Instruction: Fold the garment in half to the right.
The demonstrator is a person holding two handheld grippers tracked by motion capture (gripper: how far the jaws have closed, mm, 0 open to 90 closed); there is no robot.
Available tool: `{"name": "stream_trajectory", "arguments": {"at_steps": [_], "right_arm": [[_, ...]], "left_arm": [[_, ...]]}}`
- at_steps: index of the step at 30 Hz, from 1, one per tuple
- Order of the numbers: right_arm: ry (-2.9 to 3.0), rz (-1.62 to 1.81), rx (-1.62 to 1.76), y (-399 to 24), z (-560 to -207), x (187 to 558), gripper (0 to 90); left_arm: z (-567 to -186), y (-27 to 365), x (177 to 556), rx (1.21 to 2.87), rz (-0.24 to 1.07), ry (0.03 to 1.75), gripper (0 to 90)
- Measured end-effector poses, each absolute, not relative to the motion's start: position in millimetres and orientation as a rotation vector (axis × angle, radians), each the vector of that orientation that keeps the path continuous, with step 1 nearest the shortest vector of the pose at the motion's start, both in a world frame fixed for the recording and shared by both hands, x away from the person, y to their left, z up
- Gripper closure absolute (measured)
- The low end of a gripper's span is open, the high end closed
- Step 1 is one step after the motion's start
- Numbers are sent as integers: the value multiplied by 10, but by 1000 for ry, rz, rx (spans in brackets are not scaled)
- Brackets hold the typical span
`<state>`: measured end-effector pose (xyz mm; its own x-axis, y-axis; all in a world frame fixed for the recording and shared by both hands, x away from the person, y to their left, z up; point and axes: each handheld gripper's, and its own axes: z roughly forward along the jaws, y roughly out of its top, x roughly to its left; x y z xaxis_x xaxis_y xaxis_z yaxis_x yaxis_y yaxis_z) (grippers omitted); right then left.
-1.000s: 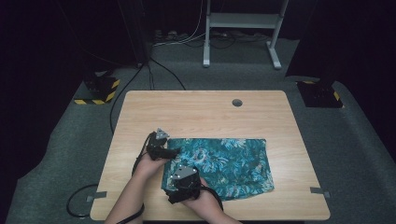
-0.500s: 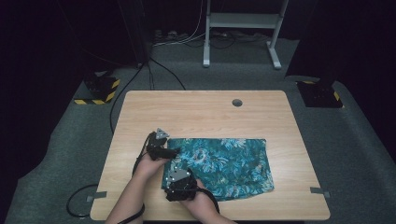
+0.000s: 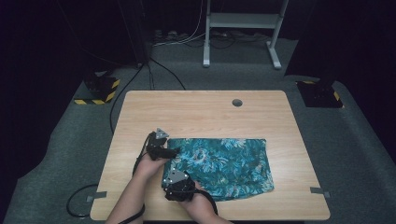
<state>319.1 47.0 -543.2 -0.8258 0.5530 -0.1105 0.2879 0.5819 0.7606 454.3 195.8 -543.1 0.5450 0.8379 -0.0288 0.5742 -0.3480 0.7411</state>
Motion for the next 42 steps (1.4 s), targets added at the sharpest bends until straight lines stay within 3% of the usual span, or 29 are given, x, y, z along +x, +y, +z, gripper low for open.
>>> {"name": "stream_trajectory", "arguments": {"at_steps": [10,23,28,33,42], "right_arm": [[2471,1122,766,411,-5432,3256,616],[2437,1086,753,433,-5437,3221,817],[2450,1112,787,403,-5433,3262,834],[2451,1111,789,405,-5432,3261,834],[2434,1172,842,331,-5410,3301,854]], "left_arm": [[-5430,1960,4540,2053,479,1145,143],[-5417,1947,4474,2015,537,1130,539],[-5414,1922,4458,2022,560,1116,640],[-5412,1888,4448,2011,555,1130,799],[-5387,1962,4435,1886,492,1193,853]]}}
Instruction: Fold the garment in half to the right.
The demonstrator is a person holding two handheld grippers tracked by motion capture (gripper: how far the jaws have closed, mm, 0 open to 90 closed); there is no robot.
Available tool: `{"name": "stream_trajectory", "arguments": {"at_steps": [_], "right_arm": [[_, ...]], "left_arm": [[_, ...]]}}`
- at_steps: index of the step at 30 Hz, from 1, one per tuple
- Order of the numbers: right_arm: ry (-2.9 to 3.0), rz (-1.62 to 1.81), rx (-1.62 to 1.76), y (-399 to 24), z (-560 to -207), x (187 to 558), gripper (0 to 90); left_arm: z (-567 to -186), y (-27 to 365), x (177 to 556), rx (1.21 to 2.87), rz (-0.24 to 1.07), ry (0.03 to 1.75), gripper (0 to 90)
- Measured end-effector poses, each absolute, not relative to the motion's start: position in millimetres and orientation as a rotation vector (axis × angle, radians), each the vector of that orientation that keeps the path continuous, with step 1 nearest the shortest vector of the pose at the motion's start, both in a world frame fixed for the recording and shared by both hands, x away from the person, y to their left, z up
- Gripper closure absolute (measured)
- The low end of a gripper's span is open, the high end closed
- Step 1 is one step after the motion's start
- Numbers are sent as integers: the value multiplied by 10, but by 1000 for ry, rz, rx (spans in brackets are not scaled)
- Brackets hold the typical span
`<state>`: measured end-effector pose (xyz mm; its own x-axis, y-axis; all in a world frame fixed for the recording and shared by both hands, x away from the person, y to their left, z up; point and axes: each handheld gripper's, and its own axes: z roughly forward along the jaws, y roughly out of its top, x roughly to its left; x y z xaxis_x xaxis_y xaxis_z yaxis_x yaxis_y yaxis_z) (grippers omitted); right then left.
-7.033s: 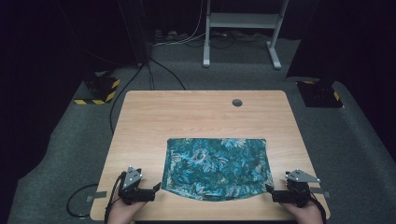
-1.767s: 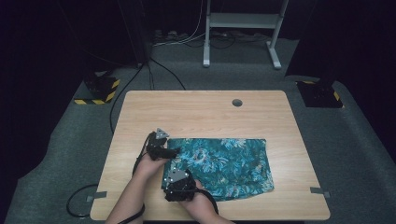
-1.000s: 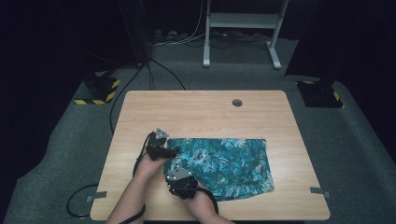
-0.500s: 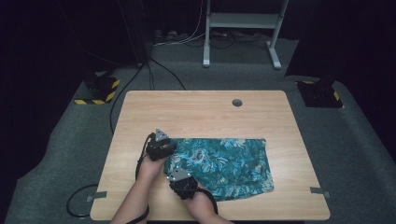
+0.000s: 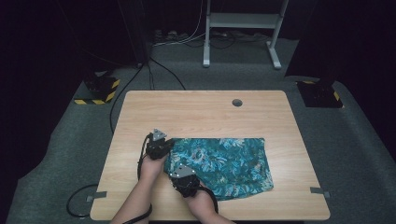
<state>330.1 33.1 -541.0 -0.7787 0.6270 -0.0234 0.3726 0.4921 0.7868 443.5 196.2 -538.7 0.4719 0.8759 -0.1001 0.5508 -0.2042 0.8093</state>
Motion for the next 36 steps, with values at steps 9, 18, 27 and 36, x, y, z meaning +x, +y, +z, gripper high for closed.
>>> {"name": "stream_trajectory", "arguments": {"at_steps": [9,18,27,36], "right_arm": [[2349,1240,812,227,-5236,3237,854],[2262,1306,785,71,-5042,3189,854],[2205,1354,787,-63,-4890,3172,853],[2180,1405,783,-123,-4734,3187,852]], "left_arm": [[-5191,1864,4404,1815,517,1186,854],[-4853,1743,4381,1797,554,1157,854],[-4638,1690,4369,1774,573,1164,854],[-4490,1715,4362,1778,603,1171,854]]}}
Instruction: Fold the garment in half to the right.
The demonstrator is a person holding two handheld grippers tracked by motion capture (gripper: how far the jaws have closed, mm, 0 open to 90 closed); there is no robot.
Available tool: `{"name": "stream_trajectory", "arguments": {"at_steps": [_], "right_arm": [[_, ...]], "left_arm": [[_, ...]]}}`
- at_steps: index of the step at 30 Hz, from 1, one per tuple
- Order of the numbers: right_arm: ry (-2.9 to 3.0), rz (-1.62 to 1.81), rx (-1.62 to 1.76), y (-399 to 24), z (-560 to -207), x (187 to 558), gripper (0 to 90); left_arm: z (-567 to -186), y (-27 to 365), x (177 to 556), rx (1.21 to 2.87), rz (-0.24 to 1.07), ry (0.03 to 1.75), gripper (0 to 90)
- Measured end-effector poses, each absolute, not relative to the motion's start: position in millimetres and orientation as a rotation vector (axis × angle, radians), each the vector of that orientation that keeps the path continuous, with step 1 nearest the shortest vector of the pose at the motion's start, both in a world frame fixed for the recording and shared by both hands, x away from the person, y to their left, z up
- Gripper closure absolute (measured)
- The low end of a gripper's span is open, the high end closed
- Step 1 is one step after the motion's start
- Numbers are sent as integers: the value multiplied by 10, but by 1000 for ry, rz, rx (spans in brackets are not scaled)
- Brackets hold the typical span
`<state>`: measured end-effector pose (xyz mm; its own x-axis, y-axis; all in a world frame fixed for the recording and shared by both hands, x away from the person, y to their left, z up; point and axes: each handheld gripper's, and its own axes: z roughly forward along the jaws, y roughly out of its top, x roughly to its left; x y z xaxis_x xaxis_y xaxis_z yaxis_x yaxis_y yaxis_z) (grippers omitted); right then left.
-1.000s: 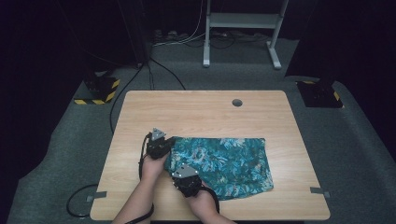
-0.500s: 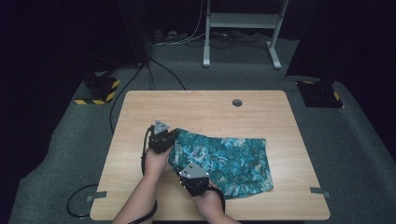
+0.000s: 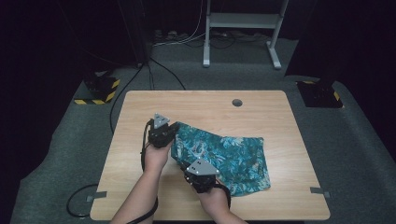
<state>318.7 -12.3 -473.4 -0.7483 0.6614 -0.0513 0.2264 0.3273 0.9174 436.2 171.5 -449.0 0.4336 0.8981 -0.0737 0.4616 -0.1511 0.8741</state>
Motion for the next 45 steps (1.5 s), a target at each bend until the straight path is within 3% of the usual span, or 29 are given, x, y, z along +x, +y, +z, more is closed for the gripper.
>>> {"name": "stream_trajectory", "arguments": {"at_steps": [10,16,45], "right_arm": [[2194,1447,730,86,-4621,3247,853],[2174,1449,728,69,-4593,3247,853],[1963,1417,898,-1138,-4451,3231,854]], "left_arm": [[-4405,2011,4339,1755,628,1228,854],[-4346,1980,4352,1740,622,1218,854],[-4145,721,4622,1776,544,1061,854]]}}
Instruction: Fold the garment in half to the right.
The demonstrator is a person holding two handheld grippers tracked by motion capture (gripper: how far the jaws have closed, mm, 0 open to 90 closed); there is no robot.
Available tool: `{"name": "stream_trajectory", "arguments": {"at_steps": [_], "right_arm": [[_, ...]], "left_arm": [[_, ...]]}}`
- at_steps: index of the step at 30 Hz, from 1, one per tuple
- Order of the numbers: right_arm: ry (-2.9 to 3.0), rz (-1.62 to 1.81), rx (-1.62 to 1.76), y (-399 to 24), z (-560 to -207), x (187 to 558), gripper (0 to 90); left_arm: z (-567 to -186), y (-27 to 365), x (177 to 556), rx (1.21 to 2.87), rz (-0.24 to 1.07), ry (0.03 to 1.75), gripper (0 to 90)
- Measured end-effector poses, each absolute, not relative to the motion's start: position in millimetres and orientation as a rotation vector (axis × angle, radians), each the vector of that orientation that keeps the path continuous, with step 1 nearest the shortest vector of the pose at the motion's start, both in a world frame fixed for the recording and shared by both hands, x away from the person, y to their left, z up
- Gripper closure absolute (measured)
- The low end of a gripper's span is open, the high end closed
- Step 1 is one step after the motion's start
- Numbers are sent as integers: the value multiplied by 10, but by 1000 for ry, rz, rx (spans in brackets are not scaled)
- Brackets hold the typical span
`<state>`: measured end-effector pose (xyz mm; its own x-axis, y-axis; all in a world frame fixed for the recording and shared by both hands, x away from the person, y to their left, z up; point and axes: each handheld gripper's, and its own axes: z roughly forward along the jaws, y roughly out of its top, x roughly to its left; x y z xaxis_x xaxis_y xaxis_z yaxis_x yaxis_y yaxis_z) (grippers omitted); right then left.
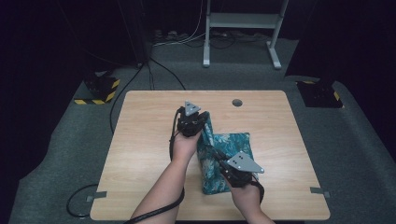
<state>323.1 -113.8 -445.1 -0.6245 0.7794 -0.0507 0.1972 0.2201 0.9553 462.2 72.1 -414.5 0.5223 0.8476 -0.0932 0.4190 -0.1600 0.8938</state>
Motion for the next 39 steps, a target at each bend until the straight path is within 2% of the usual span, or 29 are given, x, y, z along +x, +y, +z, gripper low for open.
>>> {"name": "stream_trajectory", "arguments": {"at_steps": [15,39], "right_arm": [[1923,1374,1003,-1609,-4595,3218,853],[1930,1311,1162,-2002,-5098,3215,853]], "left_arm": [[-4311,82,4723,1821,518,1033,852],[-4798,-417,4855,1941,459,1061,849]]}}
